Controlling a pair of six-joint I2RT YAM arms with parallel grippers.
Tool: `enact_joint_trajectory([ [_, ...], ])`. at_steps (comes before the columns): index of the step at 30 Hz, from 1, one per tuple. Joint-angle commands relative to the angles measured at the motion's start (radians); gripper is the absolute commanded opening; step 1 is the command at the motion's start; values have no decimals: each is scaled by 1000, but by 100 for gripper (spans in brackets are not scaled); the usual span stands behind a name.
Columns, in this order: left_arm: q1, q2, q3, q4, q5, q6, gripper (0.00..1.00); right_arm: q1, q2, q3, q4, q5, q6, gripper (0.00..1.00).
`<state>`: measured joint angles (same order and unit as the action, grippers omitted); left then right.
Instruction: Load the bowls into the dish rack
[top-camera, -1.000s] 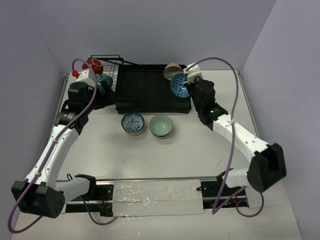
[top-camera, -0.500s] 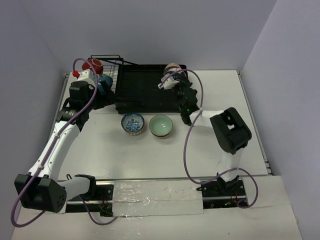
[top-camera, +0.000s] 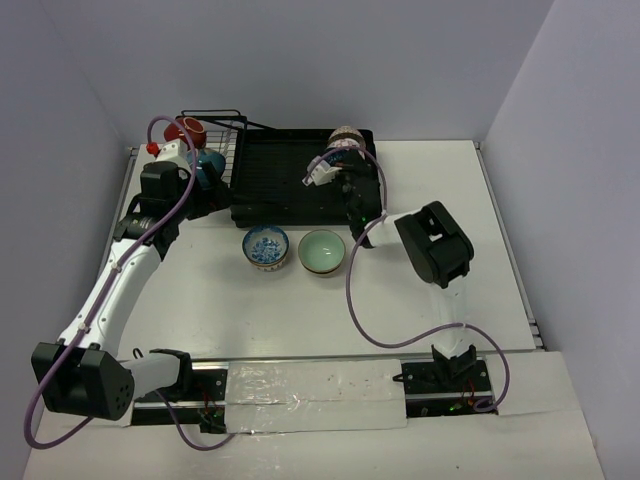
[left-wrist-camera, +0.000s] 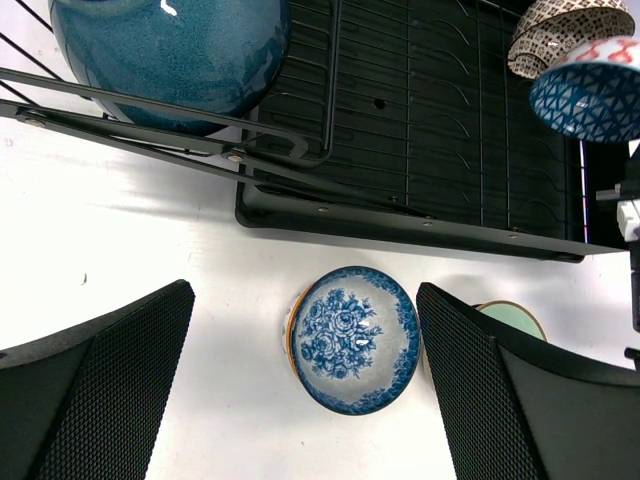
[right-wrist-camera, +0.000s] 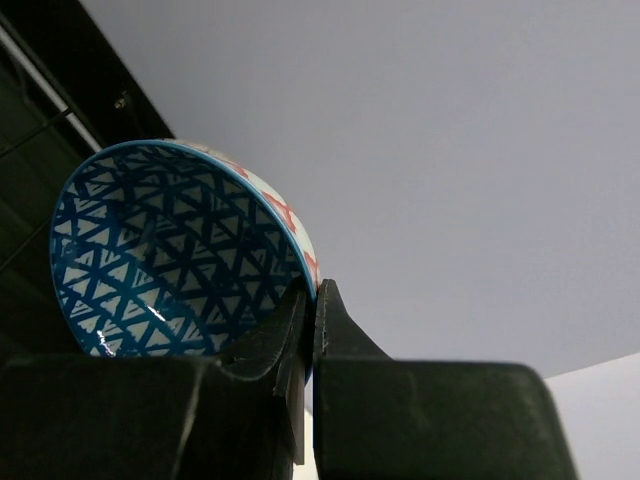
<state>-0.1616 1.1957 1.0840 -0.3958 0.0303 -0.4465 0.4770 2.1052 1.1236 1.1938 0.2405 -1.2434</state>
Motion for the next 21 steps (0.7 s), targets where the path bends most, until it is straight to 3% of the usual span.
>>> enact_joint_trajectory([
  [1, 5, -1, 19, -2, 16, 11, 99, -12, 32, 86, 354, -21, -74, 0],
  [21, 5, -7, 16, -2, 10, 12, 99, -54, 119, 147, 325, -102, -202, 0],
])
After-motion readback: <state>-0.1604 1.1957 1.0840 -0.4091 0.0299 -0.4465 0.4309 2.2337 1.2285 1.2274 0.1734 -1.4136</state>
